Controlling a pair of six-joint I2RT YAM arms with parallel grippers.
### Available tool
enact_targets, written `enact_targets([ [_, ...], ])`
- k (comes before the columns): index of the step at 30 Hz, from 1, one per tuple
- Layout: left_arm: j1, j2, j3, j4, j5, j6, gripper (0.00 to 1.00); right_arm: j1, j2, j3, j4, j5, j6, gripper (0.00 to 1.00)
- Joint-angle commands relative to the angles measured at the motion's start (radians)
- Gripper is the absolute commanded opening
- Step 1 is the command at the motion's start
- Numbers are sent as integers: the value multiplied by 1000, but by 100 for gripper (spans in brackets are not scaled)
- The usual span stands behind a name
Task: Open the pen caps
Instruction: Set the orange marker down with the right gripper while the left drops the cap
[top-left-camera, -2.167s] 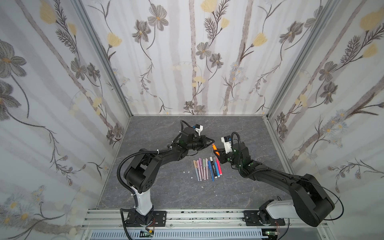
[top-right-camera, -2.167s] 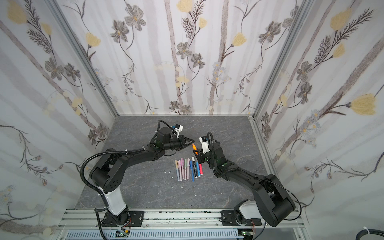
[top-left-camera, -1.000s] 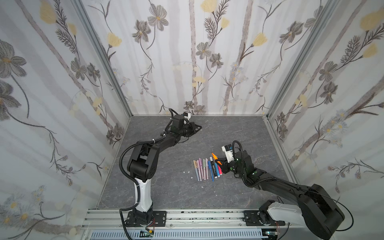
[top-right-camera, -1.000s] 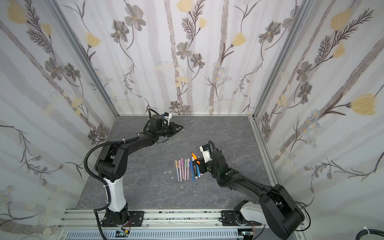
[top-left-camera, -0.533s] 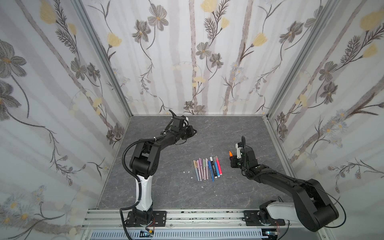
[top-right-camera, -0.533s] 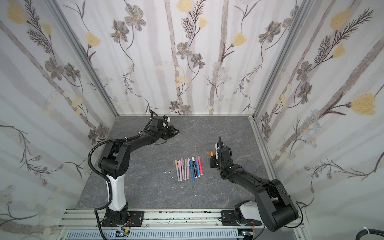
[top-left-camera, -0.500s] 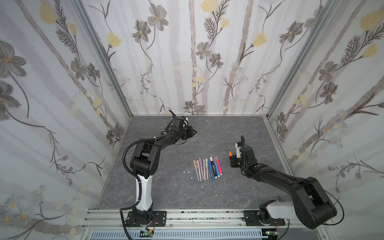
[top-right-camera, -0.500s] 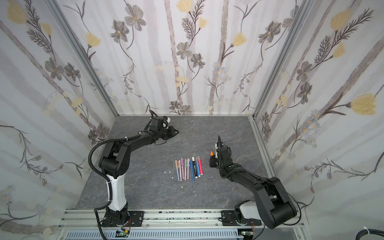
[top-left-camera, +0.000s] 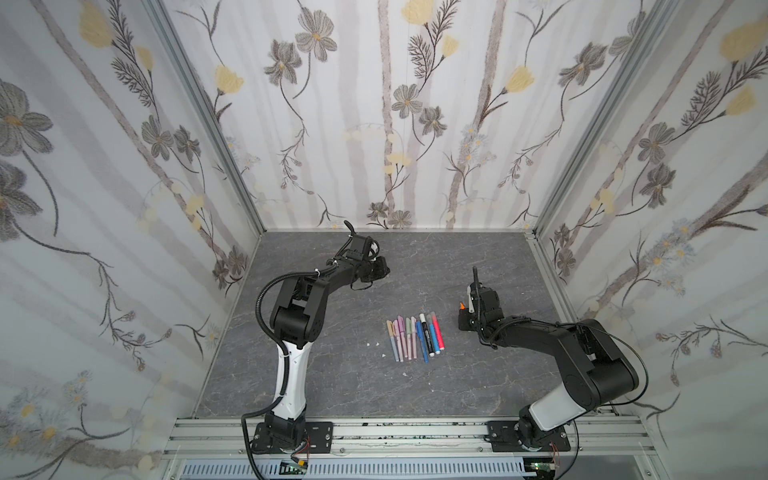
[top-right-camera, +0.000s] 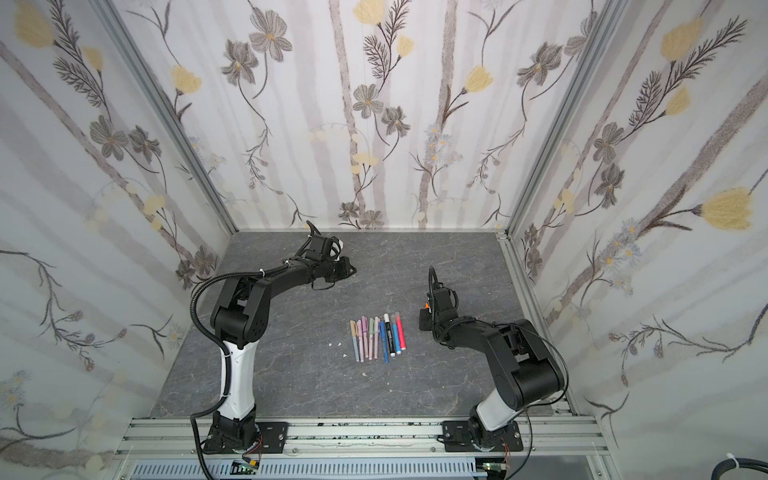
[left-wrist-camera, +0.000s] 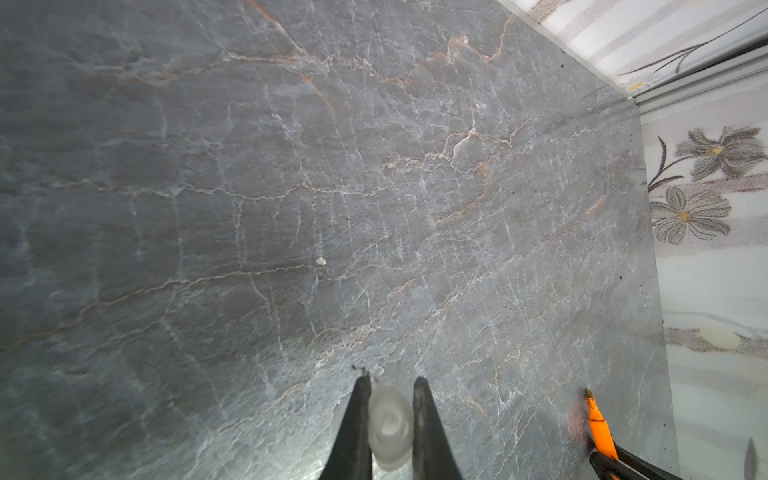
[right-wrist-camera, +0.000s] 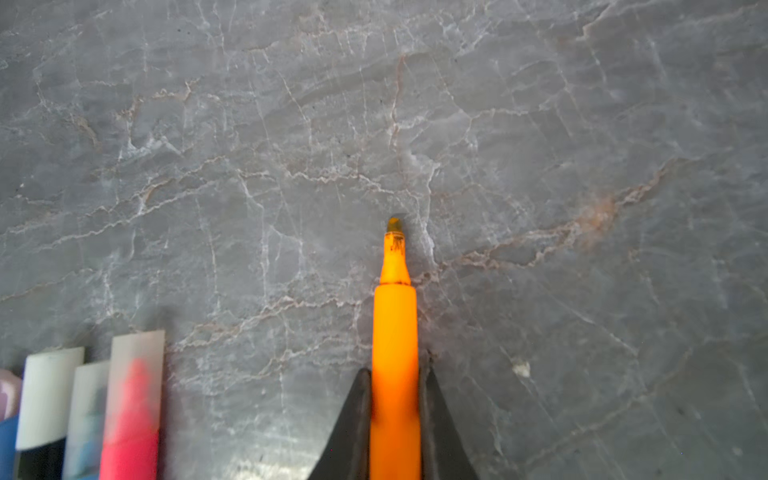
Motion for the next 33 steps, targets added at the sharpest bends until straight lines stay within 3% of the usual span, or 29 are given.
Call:
enact_targets([
  [1,-1,19,22,-22,-12,17,0,-5,19,6,-34,20,7,0],
  [4,0,39,44,-37,-19,24,0,-12,30,14,-44,25,14,0],
  [9,0,83,84,-69,-26,35,2,-13,44,28,-64,28,18,14],
  [14,3,108,97,-79,-33,37,6,-13,33,18,-70,28,24,19],
  [27,9,147,135,-110,-52,43,25,-12,-1,-16,-64,16,24,38],
  [33,12,144,136,-107,-51,40,33,-7,-144,-53,-27,-43,11,47],
])
